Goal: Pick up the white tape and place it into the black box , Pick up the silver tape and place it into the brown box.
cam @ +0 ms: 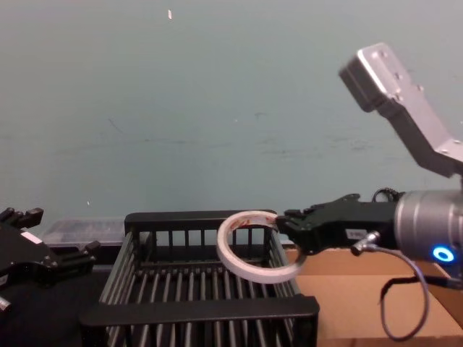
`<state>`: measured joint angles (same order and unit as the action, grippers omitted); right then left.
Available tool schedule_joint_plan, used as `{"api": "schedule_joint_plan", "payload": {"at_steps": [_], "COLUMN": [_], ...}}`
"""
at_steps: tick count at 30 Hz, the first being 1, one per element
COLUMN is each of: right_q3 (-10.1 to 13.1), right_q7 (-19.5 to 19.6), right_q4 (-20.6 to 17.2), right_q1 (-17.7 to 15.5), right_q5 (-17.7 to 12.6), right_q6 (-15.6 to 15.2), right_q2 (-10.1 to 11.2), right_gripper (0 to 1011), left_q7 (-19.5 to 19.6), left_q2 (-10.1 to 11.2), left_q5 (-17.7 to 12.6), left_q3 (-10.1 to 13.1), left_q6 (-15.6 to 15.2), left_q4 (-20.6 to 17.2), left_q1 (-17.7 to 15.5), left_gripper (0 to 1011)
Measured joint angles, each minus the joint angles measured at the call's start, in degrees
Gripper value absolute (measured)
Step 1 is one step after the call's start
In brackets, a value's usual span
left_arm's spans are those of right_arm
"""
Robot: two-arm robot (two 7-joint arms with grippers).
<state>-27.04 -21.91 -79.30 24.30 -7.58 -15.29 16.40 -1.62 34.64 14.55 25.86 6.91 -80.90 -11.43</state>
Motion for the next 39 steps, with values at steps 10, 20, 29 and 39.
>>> {"api": "schedule_joint_plan", "payload": {"at_steps": [10, 20, 29, 39], "right_q3": [-0.3, -0.2, -0.2, -0.2], "right_q7": [-0.4, -0.4, -0.3, -0.3], "right_q4": [3.6, 3.5, 3.4, 3.3], "right_q1": [2.3, 2.2, 2.2, 2.1], "right_q5": [0.6, 0.6, 0.6, 0.6], "right_q6": [0.2, 0.2, 0.2, 0.2], "right_q2": [-2.2, -2.2, -2.1, -2.0], "right_gripper": [95, 95, 205, 530], "left_q7": [0.0, 0.0, 0.0, 0.0], "left_q2": [0.0, 0.0, 0.0, 0.0], "left_q5": [0.0, 0.0, 0.0, 0.0], "left_q3": [0.0, 0.0, 0.0, 0.0], "left_q6": [0.0, 0.0, 0.0, 0.0], "left_q4": [0.0, 0.0, 0.0, 0.0], "left_q1": [0.0, 0.0, 0.0, 0.0], "left_gripper": [1001, 1001, 1001, 1001]}}
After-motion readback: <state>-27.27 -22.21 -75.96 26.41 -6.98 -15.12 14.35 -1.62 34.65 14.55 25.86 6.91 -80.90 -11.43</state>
